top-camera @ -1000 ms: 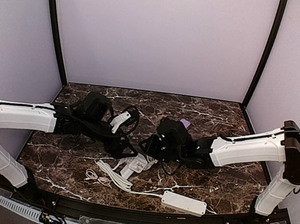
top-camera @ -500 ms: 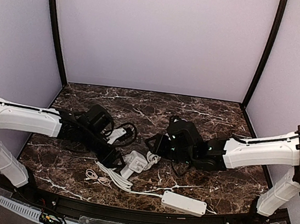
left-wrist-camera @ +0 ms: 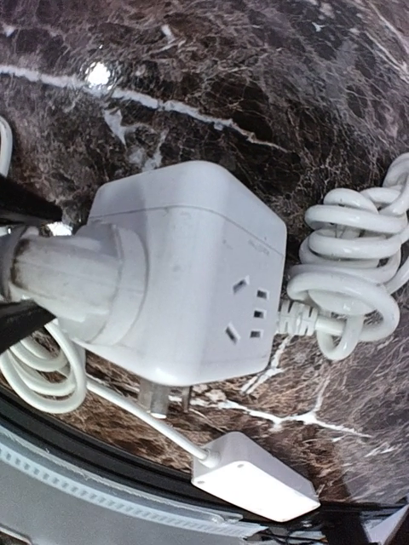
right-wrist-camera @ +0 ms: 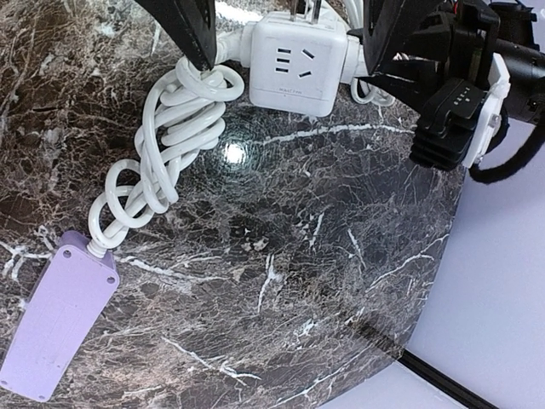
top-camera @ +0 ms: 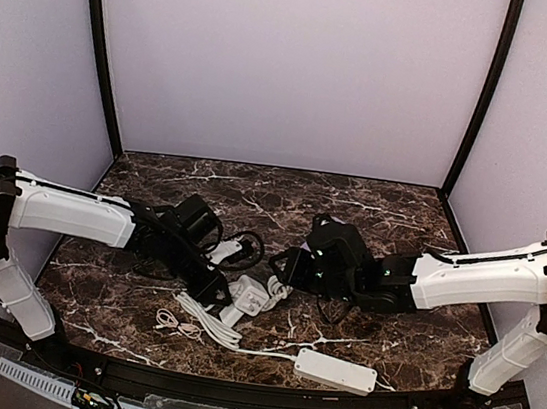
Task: Pull the plug off the socket
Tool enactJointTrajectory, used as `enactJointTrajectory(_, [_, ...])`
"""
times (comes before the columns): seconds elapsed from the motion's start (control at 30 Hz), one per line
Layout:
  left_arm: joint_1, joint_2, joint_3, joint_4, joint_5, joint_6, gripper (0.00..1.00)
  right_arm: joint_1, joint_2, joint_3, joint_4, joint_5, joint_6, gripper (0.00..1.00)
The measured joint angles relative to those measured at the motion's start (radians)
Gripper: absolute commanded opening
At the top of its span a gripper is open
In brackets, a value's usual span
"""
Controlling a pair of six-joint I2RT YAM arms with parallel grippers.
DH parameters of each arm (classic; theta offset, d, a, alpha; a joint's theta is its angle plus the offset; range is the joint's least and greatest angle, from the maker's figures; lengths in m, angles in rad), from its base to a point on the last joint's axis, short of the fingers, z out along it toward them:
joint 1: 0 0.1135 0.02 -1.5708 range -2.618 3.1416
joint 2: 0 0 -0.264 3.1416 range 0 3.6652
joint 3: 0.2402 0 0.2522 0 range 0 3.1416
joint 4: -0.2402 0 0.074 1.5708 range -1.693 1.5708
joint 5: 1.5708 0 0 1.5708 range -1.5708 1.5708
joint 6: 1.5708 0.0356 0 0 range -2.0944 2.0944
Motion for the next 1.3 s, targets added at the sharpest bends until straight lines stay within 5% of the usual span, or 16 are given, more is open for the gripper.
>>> enactJointTrajectory(0.1, [0.000,0.011,0.003,0.006,0.010,0.008,0.01,0.001,-0.005,-0.007,-0.002,0.003,-0.002,0.59])
enactJointTrajectory(0.47, [0.008,0.012,0.027,0.017,0.022,-0.043,0.01,0.007,-0.104,-0.085,-0.056,-0.012,-0.011,0.80])
enactJointTrajectory(0.93, [0.108,0.005,0.046,0.147,0.073,-0.143,0.01,0.063,-0.073,-0.053,-0.058,-0.078,0.026,0.82])
enactJointTrajectory(1.3, [0.111,-0.038,0.031,0.156,0.094,-0.158,0.01,0.052,0.063,0.009,-0.024,-0.164,0.086,0.65])
